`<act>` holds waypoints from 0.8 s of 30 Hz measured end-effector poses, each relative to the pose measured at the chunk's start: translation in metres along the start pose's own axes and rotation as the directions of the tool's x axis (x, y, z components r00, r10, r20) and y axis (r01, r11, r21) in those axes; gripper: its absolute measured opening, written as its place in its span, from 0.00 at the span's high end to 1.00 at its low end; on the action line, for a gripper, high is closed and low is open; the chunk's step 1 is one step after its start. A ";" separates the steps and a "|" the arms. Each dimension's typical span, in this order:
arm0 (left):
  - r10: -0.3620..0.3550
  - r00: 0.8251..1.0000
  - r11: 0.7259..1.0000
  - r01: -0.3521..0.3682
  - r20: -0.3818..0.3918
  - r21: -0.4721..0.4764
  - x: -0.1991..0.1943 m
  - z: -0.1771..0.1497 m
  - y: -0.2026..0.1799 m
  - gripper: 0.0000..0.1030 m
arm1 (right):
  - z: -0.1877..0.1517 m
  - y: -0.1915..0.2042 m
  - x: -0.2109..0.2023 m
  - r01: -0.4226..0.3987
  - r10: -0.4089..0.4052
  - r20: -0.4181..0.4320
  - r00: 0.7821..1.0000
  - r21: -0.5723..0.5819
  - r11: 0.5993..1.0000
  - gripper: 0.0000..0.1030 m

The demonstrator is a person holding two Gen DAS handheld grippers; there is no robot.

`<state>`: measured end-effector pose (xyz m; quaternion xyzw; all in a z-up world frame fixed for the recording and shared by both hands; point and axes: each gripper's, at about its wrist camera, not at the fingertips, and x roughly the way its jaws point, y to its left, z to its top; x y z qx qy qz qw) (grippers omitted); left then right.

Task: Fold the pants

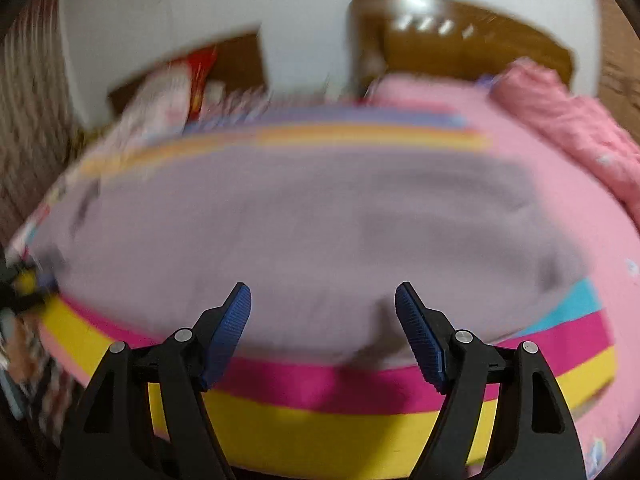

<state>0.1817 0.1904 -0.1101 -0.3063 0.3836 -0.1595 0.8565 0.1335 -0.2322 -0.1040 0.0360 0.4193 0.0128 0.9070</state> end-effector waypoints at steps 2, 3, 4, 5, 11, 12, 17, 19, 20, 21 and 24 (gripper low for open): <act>0.033 0.998 0.999 -0.033 0.045 0.010 -0.017 0.006 0.003 0.21 | -0.006 -0.001 0.007 0.018 -0.018 0.004 1.000 -0.006 1.000 0.27; 0.044 0.996 0.999 -0.046 0.078 0.022 -0.029 0.012 0.008 0.19 | -0.005 -0.002 0.007 0.013 -0.013 -0.006 1.000 -0.002 1.000 0.28; 0.054 0.993 0.998 -0.057 0.105 0.029 -0.038 0.017 0.012 0.17 | -0.002 -0.005 0.007 0.011 -0.011 -0.021 1.000 0.005 1.000 0.31; 0.089 0.984 0.995 -0.095 0.154 0.028 -0.052 0.026 0.024 0.13 | 0.005 -0.006 0.007 0.039 -0.038 -0.038 0.999 0.014 0.999 0.31; 0.322 0.902 0.944 -0.281 0.287 -0.173 -0.088 0.093 0.125 0.12 | 0.067 0.058 -0.002 0.000 0.012 0.088 0.996 -0.132 0.991 0.31; 0.348 0.894 0.934 -0.304 0.284 -0.189 -0.086 0.104 0.139 0.12 | 0.079 0.079 0.003 -0.047 0.064 0.095 0.993 -0.170 0.984 0.31; 0.471 0.848 0.864 -0.388 0.243 -0.322 -0.088 0.140 0.196 0.42 | 0.140 0.224 0.044 -0.313 0.354 0.032 0.935 -0.400 0.862 0.31; 0.519 0.815 0.836 -0.420 0.258 -0.352 -0.097 0.140 0.204 0.41 | 0.150 0.279 0.054 -0.423 0.465 -0.023 0.885 -0.457 0.782 0.31; 0.522 0.813 0.830 -0.415 0.257 -0.372 -0.099 0.139 0.209 0.40 | 0.159 0.320 0.067 -0.517 0.546 -0.097 0.832 -0.492 0.700 0.35; 0.502 0.826 0.832 -0.382 0.255 -0.402 -0.099 0.136 0.218 0.40 | 0.164 0.354 0.079 -0.583 0.602 -0.152 0.784 -0.513 0.630 0.37; 0.461 0.855 0.840 -0.334 0.238 -0.428 -0.096 0.137 0.236 0.40 | 0.177 0.454 0.118 -0.723 0.676 -0.332 0.658 -0.531 0.443 0.43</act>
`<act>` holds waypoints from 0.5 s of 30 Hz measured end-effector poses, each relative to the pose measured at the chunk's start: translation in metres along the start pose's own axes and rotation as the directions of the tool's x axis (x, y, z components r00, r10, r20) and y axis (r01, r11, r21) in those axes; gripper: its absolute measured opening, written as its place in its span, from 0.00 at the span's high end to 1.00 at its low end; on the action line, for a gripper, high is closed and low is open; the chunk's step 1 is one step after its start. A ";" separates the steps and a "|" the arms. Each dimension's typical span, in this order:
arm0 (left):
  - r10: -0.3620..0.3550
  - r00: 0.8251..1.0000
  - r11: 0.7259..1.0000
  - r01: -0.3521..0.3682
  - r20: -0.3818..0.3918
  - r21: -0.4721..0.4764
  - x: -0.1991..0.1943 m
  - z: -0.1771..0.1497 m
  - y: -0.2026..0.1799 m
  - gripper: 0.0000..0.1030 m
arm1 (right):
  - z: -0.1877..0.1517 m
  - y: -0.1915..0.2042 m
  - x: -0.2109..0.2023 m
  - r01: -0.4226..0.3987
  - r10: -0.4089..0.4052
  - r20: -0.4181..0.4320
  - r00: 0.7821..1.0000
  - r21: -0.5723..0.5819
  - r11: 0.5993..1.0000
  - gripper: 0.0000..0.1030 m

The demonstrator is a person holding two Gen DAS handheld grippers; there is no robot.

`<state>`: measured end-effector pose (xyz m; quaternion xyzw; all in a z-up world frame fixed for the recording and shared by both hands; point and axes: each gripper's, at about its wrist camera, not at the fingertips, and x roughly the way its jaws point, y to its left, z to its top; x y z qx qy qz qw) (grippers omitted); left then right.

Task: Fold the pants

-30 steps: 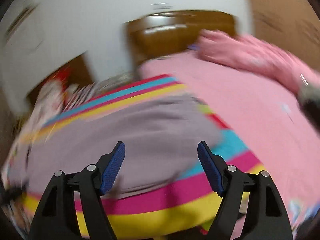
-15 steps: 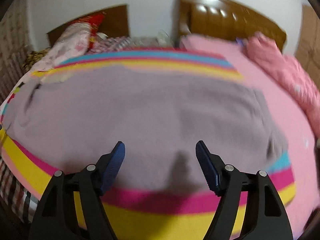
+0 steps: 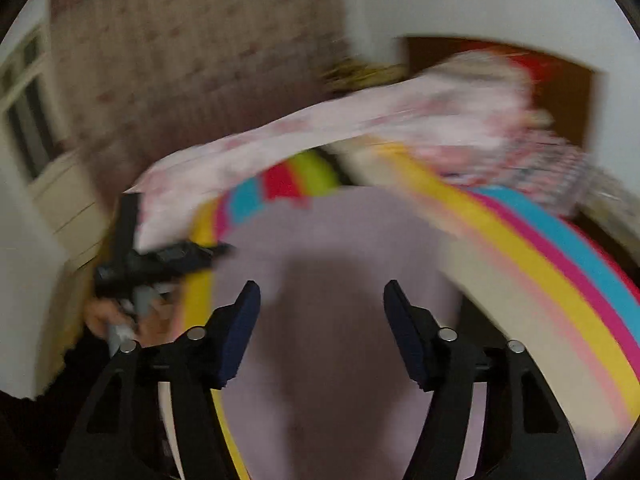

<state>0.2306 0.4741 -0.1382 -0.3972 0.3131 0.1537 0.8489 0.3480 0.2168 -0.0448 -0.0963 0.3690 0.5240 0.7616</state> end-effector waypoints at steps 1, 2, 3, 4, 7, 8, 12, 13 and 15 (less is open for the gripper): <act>0.019 1.000 0.999 -0.019 0.008 0.027 0.002 0.004 -0.002 0.40 | 0.014 0.003 0.022 -0.039 0.038 -0.026 0.999 -0.009 0.999 0.45; 0.038 0.999 0.998 -0.039 0.015 0.044 0.003 0.007 -0.003 0.40 | 0.034 0.004 0.054 -0.078 0.076 -0.066 0.995 -0.021 0.997 0.47; 0.053 0.998 0.997 -0.054 0.020 0.048 0.007 0.012 -0.003 0.40 | 0.053 0.006 0.084 -0.099 0.094 -0.105 0.990 -0.039 0.994 0.49; 0.058 0.998 0.997 -0.059 0.022 0.043 0.009 0.015 -0.005 0.40 | 0.069 0.010 0.111 -0.106 0.095 -0.135 0.986 -0.074 0.992 0.53; 0.091 0.996 0.994 -0.092 0.015 0.060 0.018 0.025 -0.006 0.44 | 0.092 0.022 0.162 -0.144 0.111 -0.211 0.971 -0.150 0.978 0.61; 0.106 0.994 0.992 -0.107 0.016 0.071 0.018 0.024 -0.006 0.48 | 0.097 0.022 0.181 -0.131 0.084 -0.244 0.966 -0.184 0.974 0.61; 0.136 0.990 0.983 -0.138 0.024 0.121 0.016 0.014 -0.005 0.48 | 0.080 0.032 0.207 -0.094 -0.016 -0.340 0.940 -0.305 0.948 0.61; 0.147 0.989 0.978 -0.150 0.028 0.143 0.019 0.014 -0.006 0.49 | 0.078 0.033 0.207 -0.103 -0.008 -0.330 0.944 -0.317 0.943 0.62; 0.165 0.985 0.971 -0.170 0.041 0.171 0.019 0.011 -0.009 0.64 | 0.072 0.036 0.198 -0.123 0.013 -0.318 0.948 -0.326 0.937 0.76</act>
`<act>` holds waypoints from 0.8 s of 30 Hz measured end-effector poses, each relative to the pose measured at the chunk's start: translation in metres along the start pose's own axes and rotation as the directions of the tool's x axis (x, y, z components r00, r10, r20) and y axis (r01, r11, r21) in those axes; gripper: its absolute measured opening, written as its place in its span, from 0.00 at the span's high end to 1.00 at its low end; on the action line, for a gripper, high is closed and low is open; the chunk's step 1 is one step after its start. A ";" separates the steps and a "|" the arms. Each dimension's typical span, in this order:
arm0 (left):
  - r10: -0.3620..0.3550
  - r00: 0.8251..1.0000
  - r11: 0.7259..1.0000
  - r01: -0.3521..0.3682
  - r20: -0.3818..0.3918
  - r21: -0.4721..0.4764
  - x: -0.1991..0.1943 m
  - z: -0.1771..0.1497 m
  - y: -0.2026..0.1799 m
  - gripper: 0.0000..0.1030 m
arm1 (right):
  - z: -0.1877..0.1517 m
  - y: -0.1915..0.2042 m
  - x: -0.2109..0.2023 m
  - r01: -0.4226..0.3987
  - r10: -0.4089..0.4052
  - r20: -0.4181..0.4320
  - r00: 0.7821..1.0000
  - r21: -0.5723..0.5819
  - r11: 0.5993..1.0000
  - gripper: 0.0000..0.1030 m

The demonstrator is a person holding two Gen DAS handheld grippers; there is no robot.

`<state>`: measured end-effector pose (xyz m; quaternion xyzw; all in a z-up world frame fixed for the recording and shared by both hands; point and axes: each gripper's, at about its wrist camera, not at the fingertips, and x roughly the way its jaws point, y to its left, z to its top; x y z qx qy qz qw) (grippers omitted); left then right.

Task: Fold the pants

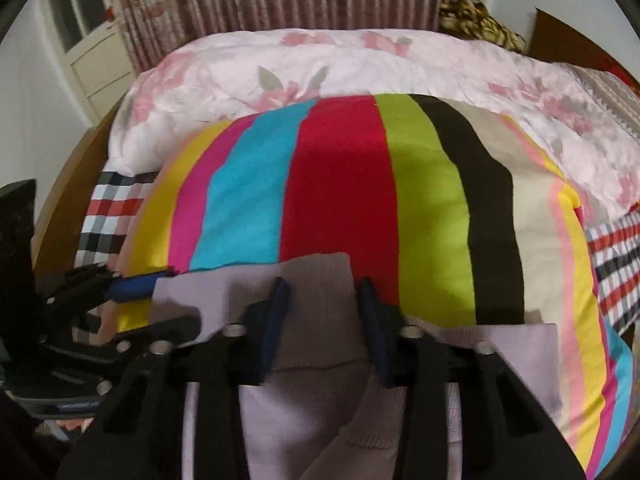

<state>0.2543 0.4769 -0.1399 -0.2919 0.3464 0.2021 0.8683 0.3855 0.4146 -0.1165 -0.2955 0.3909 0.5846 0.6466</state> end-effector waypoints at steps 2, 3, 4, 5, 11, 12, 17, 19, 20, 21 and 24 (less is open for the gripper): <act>-0.007 1.000 1.000 0.007 0.017 0.028 -0.002 0.001 -0.005 0.89 | -0.003 0.009 -0.004 0.014 -0.014 0.028 1.000 -0.020 1.000 0.84; 0.001 1.000 0.999 -0.001 0.022 0.033 -0.005 0.001 -0.007 0.90 | -0.002 0.012 -0.006 0.028 -0.027 0.037 0.999 -0.029 0.999 0.85; 0.016 0.999 0.999 -0.017 0.034 0.041 -0.008 0.001 -0.010 0.91 | 0.002 0.015 -0.006 0.044 -0.042 0.046 0.998 -0.034 0.998 0.86; 0.037 0.998 0.998 -0.039 0.053 0.046 -0.011 0.003 -0.012 0.91 | 0.007 0.021 -0.010 0.054 -0.052 0.065 0.997 -0.028 0.998 0.86; 0.035 0.999 0.999 -0.035 0.010 -0.009 -0.004 0.014 0.001 0.86 | 0.023 0.017 0.007 0.067 -0.067 0.010 0.998 0.028 0.997 0.80; 0.041 0.999 0.999 -0.041 0.016 -0.006 -0.005 0.013 0.002 0.77 | 0.021 0.013 0.003 0.056 -0.057 0.018 0.998 0.050 0.997 0.73; 0.205 0.967 0.977 -0.193 0.151 -0.087 -0.044 0.007 0.025 0.16 | -0.016 -0.005 -0.060 0.053 -0.076 0.161 0.984 0.147 0.988 0.39; 0.157 0.974 0.984 -0.140 0.161 -0.111 -0.057 0.004 0.031 0.16 | -0.036 -0.002 -0.071 0.073 -0.095 0.151 0.984 0.146 0.987 0.42; 0.112 0.981 0.987 -0.092 0.158 -0.128 -0.061 0.001 0.033 0.15 | -0.046 0.000 -0.070 0.076 -0.096 0.134 0.986 0.145 0.987 0.44; 0.077 0.986 0.989 -0.056 0.151 -0.136 -0.062 0.000 0.032 0.15 | -0.054 0.002 -0.065 0.080 -0.096 0.106 0.990 0.141 0.987 0.44; -0.042 0.993 0.993 0.054 0.110 -0.109 -0.058 -0.005 0.018 0.15 | -0.069 0.011 -0.044 0.152 -0.157 0.045 0.987 0.091 0.984 0.55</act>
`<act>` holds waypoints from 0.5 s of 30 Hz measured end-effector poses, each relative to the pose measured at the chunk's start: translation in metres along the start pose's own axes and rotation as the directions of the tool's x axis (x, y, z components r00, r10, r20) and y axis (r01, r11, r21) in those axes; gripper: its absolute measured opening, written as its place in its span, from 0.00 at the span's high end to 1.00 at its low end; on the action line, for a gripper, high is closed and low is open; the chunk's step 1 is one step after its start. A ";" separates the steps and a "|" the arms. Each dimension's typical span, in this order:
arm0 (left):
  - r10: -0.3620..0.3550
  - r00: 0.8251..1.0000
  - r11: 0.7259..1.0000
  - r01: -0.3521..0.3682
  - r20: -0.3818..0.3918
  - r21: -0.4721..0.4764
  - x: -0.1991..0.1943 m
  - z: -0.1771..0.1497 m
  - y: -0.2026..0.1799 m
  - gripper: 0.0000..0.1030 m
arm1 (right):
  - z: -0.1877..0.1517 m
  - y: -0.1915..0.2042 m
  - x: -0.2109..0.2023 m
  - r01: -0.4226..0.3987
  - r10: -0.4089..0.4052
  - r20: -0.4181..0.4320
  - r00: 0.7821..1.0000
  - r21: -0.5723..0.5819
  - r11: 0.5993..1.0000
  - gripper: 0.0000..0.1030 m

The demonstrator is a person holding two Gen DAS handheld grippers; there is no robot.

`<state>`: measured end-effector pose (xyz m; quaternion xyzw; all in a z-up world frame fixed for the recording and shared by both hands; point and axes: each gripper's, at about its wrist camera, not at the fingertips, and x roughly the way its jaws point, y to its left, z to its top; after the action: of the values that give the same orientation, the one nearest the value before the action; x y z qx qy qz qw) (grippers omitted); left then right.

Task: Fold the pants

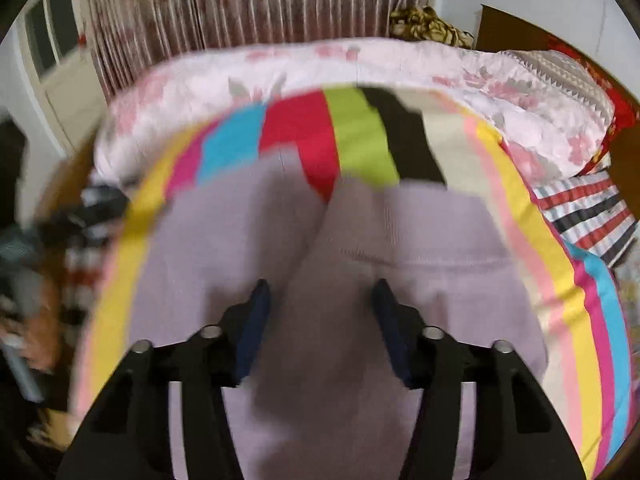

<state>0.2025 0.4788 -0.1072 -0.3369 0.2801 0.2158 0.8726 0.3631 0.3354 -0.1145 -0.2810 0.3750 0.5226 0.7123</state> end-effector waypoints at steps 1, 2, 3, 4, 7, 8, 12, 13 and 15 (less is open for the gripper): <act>-0.030 0.999 0.999 0.030 -0.014 0.012 0.001 -0.003 -0.005 0.15 | -0.002 0.002 0.001 0.022 -0.021 0.021 1.000 -0.007 1.000 0.63; -0.071 0.997 0.997 0.072 -0.035 0.023 0.004 -0.005 -0.012 0.14 | -0.001 0.002 -0.002 0.031 -0.031 0.039 0.999 -0.001 1.000 0.78; -0.112 0.992 0.993 0.113 -0.054 0.023 0.005 -0.006 -0.017 0.14 | 0.000 0.002 -0.007 0.035 -0.035 0.060 0.998 0.004 0.999 0.84; -0.147 0.987 0.989 0.149 -0.065 0.018 0.005 -0.007 -0.021 0.14 | 0.000 0.001 -0.013 0.039 -0.040 0.085 0.996 0.009 0.999 0.89; -0.329 0.938 0.944 0.327 -0.110 -0.036 0.011 0.001 -0.032 0.14 | -0.004 0.002 -0.042 0.014 -0.017 0.199 0.980 0.020 1.000 0.92; -0.407 0.903 0.913 0.401 -0.135 -0.070 0.019 0.007 -0.036 0.14 | -0.005 0.004 -0.048 0.015 -0.016 0.213 0.977 0.008 1.000 0.92; -0.511 0.834 0.859 0.489 -0.206 -0.151 0.063 0.029 -0.053 0.14 | -0.008 0.013 -0.051 -0.018 0.022 0.220 0.975 -0.021 1.000 0.92; -0.525 0.821 0.851 0.500 -0.223 -0.162 0.072 0.032 -0.056 0.15 | -0.008 0.015 -0.050 -0.021 0.026 0.216 0.976 -0.026 0.999 0.92; -0.565 0.781 0.825 0.529 -0.265 -0.201 0.093 0.034 -0.067 0.34 | -0.010 0.017 -0.045 -0.041 0.045 0.211 0.976 -0.026 0.999 0.92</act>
<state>0.3215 0.4750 -0.1137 -0.4833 0.2917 -0.0873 0.8208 0.3370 0.3085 -0.0828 -0.2234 0.2973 0.5688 0.7336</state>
